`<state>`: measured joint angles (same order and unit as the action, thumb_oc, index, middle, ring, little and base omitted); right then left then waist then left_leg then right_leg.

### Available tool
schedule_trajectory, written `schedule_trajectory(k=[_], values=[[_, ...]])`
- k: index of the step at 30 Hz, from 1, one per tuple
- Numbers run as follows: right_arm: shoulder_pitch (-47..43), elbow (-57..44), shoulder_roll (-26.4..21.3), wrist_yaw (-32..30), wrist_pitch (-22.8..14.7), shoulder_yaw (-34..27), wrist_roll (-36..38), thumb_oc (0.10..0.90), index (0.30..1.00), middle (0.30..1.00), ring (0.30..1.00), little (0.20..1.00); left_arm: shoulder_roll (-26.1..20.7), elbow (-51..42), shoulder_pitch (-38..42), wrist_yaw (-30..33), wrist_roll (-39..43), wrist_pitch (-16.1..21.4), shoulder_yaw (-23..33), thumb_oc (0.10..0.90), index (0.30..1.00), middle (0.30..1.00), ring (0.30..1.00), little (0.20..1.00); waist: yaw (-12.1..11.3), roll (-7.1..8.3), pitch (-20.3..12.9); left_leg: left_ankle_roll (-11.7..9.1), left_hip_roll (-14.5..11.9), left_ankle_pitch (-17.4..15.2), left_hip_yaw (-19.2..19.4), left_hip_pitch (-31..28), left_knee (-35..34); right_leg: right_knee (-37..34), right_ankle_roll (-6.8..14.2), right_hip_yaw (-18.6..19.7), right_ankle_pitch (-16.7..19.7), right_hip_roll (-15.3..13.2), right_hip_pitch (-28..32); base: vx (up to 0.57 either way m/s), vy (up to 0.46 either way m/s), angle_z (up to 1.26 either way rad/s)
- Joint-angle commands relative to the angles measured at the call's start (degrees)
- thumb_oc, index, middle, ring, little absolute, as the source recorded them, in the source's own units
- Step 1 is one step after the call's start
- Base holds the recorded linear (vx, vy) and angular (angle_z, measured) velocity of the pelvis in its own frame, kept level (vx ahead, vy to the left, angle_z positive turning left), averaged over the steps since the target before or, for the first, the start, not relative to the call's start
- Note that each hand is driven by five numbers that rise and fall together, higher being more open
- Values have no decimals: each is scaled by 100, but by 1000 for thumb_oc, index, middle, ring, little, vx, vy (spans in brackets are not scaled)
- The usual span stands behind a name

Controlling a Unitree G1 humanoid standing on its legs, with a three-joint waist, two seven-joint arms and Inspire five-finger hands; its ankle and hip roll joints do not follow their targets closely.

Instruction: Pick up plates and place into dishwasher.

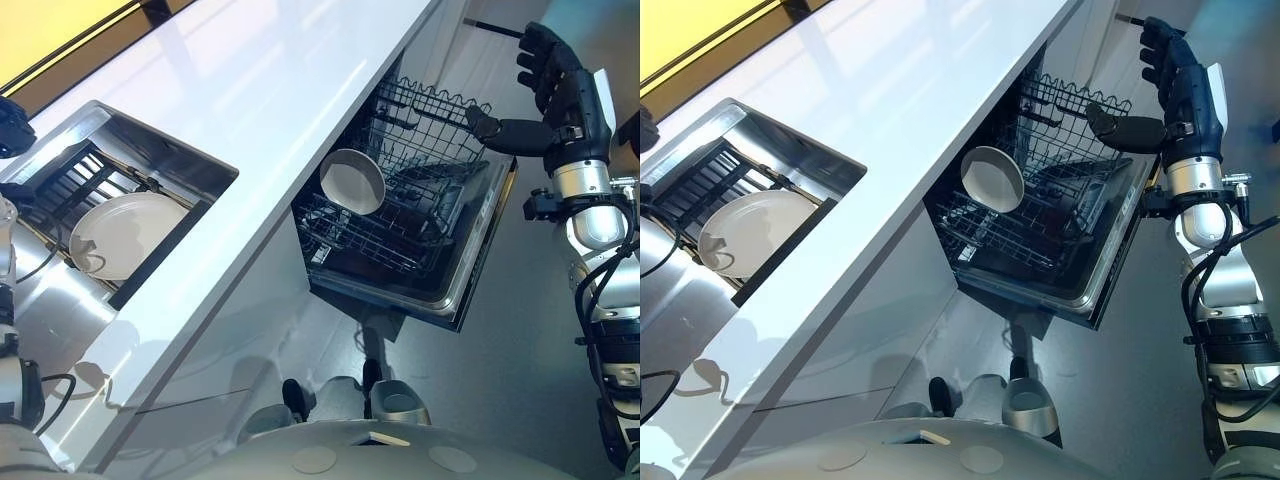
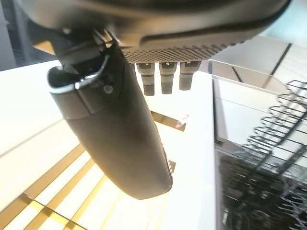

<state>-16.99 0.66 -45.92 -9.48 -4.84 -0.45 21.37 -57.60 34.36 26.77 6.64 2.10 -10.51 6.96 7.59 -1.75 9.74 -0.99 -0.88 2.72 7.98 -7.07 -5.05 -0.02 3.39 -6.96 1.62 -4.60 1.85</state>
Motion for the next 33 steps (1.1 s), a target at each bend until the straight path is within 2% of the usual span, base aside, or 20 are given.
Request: schedule_trajectory(k=[1,2,5,12,19,22,25,26,27,28,29,33], values=[[-661,-383,-241,-72,-320,-491,45,800,900,900,900,900,-720,81,112,-681,-147,-371,-243,800,900,900,900,900,39,-120,-774,-86,316,-390,-252,384,332,590,386,-145,-537,360,-139,0,0,0],[-653,-374,-223,-53,-291,-483,22,800,900,900,900,900,-717,191,153,-866,-98,-532,-322,800,900,900,900,900,45,-130,-776,-80,315,-389,-260,378,324,582,388,-151,-534,359,-135,0,0,0],[-631,-372,-129,-41,-240,-405,-32,800,900,900,900,900,-689,538,242,-1206,7,-685,-543,800,900,900,900,900,70,-160,-775,-67,310,-374,-261,365,283,557,396,-153,-525,359,-130,0,0,0],[-566,-326,-70,30,-135,-260,-25,800,900,900,900,900,-610,1195,487,-2096,408,-954,-841,800,900,900,900,900,151,-192,-751,-60,292,-340,-222,371,246,559,412,-178,-519,347,-152,0,0,0],[-663,-183,-7,20,-56,6,-76,800,900,900,900,900,-650,1614,743,-3032,444,-1103,-1114,800,900,900,900,900,219,-251,-713,-59,300,-352,-186,366,265,578,423,-201,-531,324,-161,4,9,0],[-695,-116,-7,29,-52,75,-100,800,900,900,900,900,-691,1636,792,-3366,624,-1117,-1165,800,900,900,900,900,228,-278,-698,-72,299,-345,-169,375,273,589,433,-215,-533,311,-169,3,22,-1],[-704,-66,-11,65,-32,111,-116,800,900,900,900,900,-736,1569,789,-3844,1202,-1241,-1121,800,900,900,900,900,232,-318,-679,-76,298,-347,-154,376,279,609,443,-228,-540,298,-178,3,38,-2],[-717,-58,-8,69,-25,130,-118,800,900,900,900,900,-731,1553,793,-3947,1378,-1298,-1104,704,818,818,818,804,233,-329,-674,-79,297,-343,-148,376,278,609,445,-233,-540,296,-178,3,48,-2],[-751,-27,15,74,-24,172,-148,800,900,900,900,900,-737,1512,795,-4040,1557,-1307,-1080,435,587,587,587,535,233,-347,-663,-82,296,-340,-142,373,274,612,445,-237,-543,292,-177,0,44,-3],[-784,-9,13,73,-19,209,-150,800,900,900,900,900,-744,1491,801,-4103,1767,-1342,-1071,333,500,500,500,433,232,-359,-660,-84,300,-336,-145,370,269,610,446,-243,-542,289,-178,0,41,-2],[-800,7,12,82,-23,225,-147,800,900,900,900,900,-749,1470,806,-4165,1860,-1339,-1057,100,300,300,300,200,232,-368,-659,-85,302,-336,-143,370,268,610,446,-245,-543,287,-179,2,40,-1],[-874,108,38,193,-44,314,-202,800,900,900,900,900,-775,1304,946,-4253,2449,-1401,-1047,100,300,300,300,200,232,-411,-667,-93,318,-348,-128,372,276,622,456,-253,-557,265,-181,3,18,0]])
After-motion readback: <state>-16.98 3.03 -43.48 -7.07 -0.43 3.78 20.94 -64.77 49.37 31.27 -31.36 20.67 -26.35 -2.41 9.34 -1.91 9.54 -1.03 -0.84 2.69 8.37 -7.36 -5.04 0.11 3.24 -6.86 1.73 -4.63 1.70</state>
